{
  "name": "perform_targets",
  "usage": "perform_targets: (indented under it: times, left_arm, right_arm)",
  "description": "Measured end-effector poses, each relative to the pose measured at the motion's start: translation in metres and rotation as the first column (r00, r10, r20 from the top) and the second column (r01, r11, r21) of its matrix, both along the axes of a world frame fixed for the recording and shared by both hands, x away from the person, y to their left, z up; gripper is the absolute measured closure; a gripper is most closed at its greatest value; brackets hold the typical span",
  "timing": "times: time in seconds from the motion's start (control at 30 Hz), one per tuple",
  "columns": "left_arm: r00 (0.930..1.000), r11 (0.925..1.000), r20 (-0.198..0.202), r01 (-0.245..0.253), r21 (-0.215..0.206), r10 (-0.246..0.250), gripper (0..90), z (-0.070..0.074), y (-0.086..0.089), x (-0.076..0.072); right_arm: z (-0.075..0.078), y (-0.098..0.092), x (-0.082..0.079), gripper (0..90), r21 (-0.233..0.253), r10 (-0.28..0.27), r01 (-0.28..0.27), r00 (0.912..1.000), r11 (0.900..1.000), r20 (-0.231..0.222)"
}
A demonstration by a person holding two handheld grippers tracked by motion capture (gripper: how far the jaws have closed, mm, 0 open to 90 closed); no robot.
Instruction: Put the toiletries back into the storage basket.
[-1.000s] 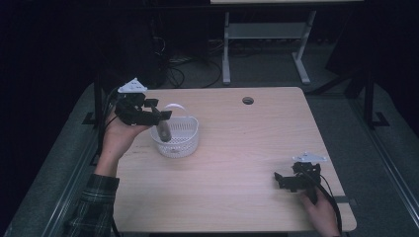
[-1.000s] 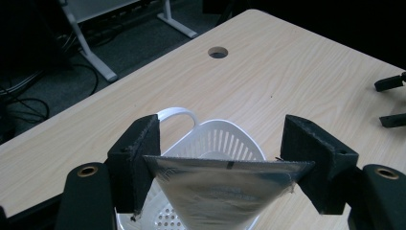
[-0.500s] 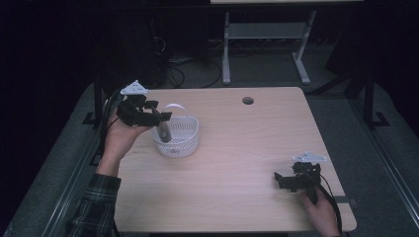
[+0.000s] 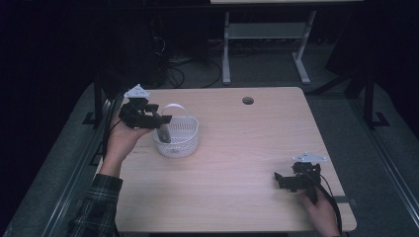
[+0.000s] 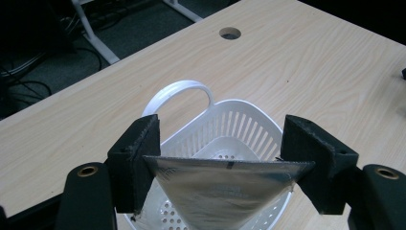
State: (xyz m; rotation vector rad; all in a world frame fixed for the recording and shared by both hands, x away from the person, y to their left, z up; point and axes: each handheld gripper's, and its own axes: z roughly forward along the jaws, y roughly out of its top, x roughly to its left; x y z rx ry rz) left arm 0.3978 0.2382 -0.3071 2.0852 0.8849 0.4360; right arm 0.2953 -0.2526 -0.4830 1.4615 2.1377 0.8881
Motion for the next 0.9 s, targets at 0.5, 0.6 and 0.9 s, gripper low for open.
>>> perform_targets:
  times: [0.5, 0.6, 0.9]
  left_arm:
    - [0.9997, 0.9997, -0.025, -0.006, 0.024, 0.006, 29.6, -0.015, -0.004, 0.004]
    - [0.9995, 0.9995, -0.032, -0.004, 0.031, 0.005, 29.6, -0.018, -0.005, 0.005]
    - [0.9992, 0.9994, -0.039, -0.013, 0.033, 0.014, 29.6, -0.025, -0.006, 0.006]
  right_arm:
    - [0.0, 0.0, 0.0, 0.0, 0.0, 0.0, 0.0, 1.0, 1.0, 0.0]
    - [0.0, 0.0, 0.0, 0.0, -0.001, 0.0, 0.0, 1.0, 1.0, 0.001]
    - [0.0, 0.0, 0.0, 0.0, -0.001, 0.0, 0.0, 1.0, 1.0, 0.0]
